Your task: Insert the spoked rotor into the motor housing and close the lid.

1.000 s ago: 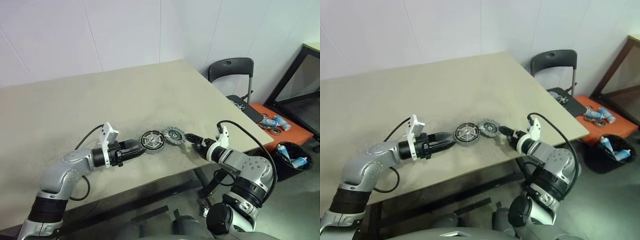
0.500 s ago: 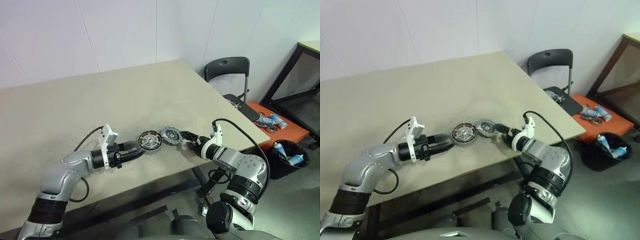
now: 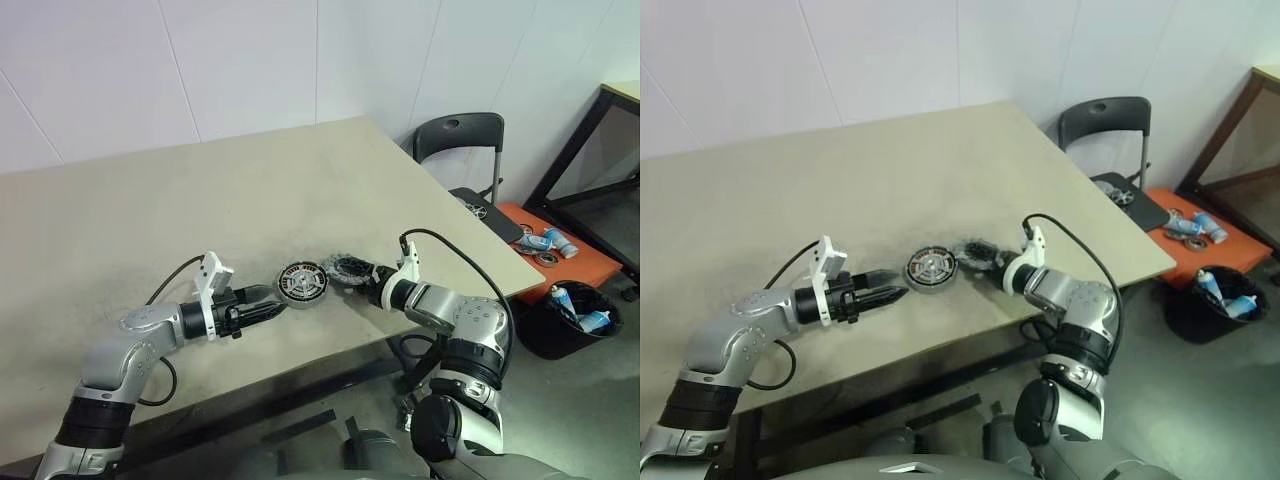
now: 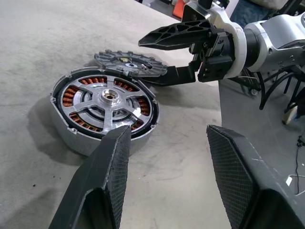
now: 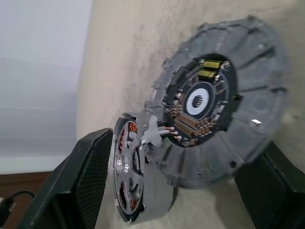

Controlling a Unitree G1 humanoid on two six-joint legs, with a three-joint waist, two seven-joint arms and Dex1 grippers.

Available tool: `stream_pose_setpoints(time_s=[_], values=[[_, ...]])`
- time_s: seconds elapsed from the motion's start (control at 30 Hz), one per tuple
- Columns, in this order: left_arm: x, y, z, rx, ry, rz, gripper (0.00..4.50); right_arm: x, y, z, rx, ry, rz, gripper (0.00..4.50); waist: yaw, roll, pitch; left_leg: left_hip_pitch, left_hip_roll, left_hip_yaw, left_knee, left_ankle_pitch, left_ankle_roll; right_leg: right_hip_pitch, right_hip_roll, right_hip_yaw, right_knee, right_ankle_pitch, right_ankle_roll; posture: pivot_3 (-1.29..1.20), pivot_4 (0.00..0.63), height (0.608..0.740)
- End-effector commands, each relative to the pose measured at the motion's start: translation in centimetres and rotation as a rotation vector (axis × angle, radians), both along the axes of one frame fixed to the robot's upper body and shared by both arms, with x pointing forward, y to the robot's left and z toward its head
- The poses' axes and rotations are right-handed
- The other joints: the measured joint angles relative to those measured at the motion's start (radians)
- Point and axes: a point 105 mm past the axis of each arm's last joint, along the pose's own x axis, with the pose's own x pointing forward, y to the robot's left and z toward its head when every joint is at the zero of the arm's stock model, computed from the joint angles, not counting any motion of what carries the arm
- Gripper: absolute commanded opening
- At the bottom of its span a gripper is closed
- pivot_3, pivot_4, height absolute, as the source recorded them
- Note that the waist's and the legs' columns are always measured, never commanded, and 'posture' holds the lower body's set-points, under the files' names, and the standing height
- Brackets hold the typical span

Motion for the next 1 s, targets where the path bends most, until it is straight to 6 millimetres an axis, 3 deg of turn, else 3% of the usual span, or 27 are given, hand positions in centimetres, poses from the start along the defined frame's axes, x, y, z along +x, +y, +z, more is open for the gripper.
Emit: stream_pose_setpoints(time_s=[0.03,0.23,0.47,0.6,0.73,0.93,1.0], values=[[0.3,0.5,0.8,0.007,-0.044,0.004,2.70,0.5,1.5,1.5,0.018,-0.066,0.008,3.85,0.001,0.000,0.000,0.000,0.000,0.000,0.000,0.000,0.000,0.000,0.000,0.000,0.000,0.000,0.000,0.00,0.000,0.740],[0.2,0.3,0.6,0.008,-0.047,0.004,2.70,1.3,-1.6,2.0,-0.003,-0.120,-0.119,3.85,0.002,0.000,0.000,-0.002,-0.001,-0.001,0.000,0.000,0.000,0.000,-0.001,0.000,-0.001,0.001,0.001,0.00,0.000,0.740],[0.1,-0.1,0.6,0.004,-0.049,-0.003,2.70,0.1,-4.4,0.7,-0.034,-0.101,-0.189,3.85,0.003,0.000,0.000,-0.006,-0.002,-0.001,0.000,0.000,0.000,-0.002,-0.002,-0.001,-0.004,0.002,0.004,0.00,0.000,0.740],[0.2,-0.2,0.7,0.003,-0.051,-0.007,2.70,-0.3,-4.0,0.3,-0.039,-0.092,-0.185,3.85,0.003,0.000,0.000,-0.006,-0.002,-0.001,0.001,0.000,0.000,-0.002,-0.002,-0.001,-0.004,0.003,0.004,0.00,0.000,0.740],[0.2,-0.3,0.8,0.004,-0.055,-0.012,2.70,-0.4,-2.4,0.4,-0.032,-0.094,-0.133,3.85,0.003,0.000,0.000,-0.006,-0.002,-0.001,0.001,0.000,0.000,-0.002,-0.002,-0.001,-0.004,0.003,0.004,0.00,0.000,0.740],[0.2,-0.6,1.0,0.007,-0.058,-0.011,2.70,-0.1,-2.4,0.5,-0.028,-0.098,-0.144,3.85,0.002,0.000,0.000,-0.006,-0.001,-0.001,0.001,0.000,0.000,-0.002,-0.001,-0.001,-0.003,0.003,0.005,0.00,0.000,0.740],[0.2,-0.6,1.0,0.007,-0.058,-0.010,2.70,0.1,-2.8,0.4,-0.037,-0.102,-0.157,3.45,0.001,0.000,0.000,-0.006,-0.001,-0.001,0.002,0.000,0.000,-0.002,-0.001,-0.001,-0.003,0.003,0.005,0.00,0.000,0.740]])
